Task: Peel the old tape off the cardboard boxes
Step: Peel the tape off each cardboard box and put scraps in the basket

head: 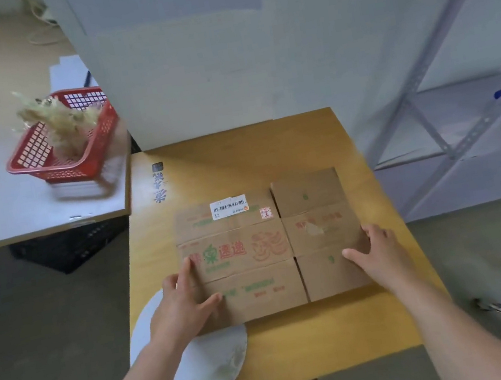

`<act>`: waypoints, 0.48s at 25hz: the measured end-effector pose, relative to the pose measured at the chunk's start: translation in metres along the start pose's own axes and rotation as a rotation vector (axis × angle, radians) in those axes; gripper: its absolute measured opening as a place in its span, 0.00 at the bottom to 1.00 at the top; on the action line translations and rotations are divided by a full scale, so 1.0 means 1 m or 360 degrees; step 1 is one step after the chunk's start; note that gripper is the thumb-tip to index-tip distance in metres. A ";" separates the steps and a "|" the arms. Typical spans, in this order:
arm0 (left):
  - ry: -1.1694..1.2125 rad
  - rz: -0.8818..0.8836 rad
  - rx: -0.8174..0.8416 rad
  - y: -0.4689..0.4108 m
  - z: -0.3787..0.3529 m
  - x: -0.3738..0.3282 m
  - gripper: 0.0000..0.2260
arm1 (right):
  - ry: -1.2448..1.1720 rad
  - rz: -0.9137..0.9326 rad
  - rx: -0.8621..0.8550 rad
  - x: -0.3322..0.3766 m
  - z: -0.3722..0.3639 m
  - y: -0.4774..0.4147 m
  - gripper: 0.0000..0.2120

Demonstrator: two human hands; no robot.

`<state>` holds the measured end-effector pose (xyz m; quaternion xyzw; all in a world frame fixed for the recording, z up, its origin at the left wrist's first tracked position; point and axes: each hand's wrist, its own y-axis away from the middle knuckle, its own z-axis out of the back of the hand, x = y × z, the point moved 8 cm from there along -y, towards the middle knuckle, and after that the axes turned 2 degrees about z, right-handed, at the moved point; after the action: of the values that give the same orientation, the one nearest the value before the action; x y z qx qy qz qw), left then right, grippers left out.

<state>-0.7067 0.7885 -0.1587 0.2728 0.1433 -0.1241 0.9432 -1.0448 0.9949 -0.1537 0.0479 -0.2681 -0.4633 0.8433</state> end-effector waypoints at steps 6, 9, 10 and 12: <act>-0.0615 -0.0309 -0.0206 -0.002 -0.009 -0.054 0.37 | 0.0626 0.0732 0.0032 0.089 -0.042 0.012 0.35; -0.0642 -0.0296 -0.0230 0.000 -0.029 -0.069 0.34 | 0.0752 0.0753 0.0093 0.101 -0.067 0.013 0.34; -0.0644 -0.0258 -0.0240 -0.001 -0.035 -0.067 0.35 | 0.0801 0.0747 0.0068 0.099 -0.070 0.012 0.34; -0.0676 -0.0221 -0.0233 -0.002 -0.044 -0.062 0.35 | 0.0887 0.0749 0.0047 0.095 -0.076 0.012 0.35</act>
<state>-0.7739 0.8206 -0.1750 0.1610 -0.0312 -0.2327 0.9586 -0.9580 0.9126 -0.1756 0.1215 -0.0384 -0.2216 0.9668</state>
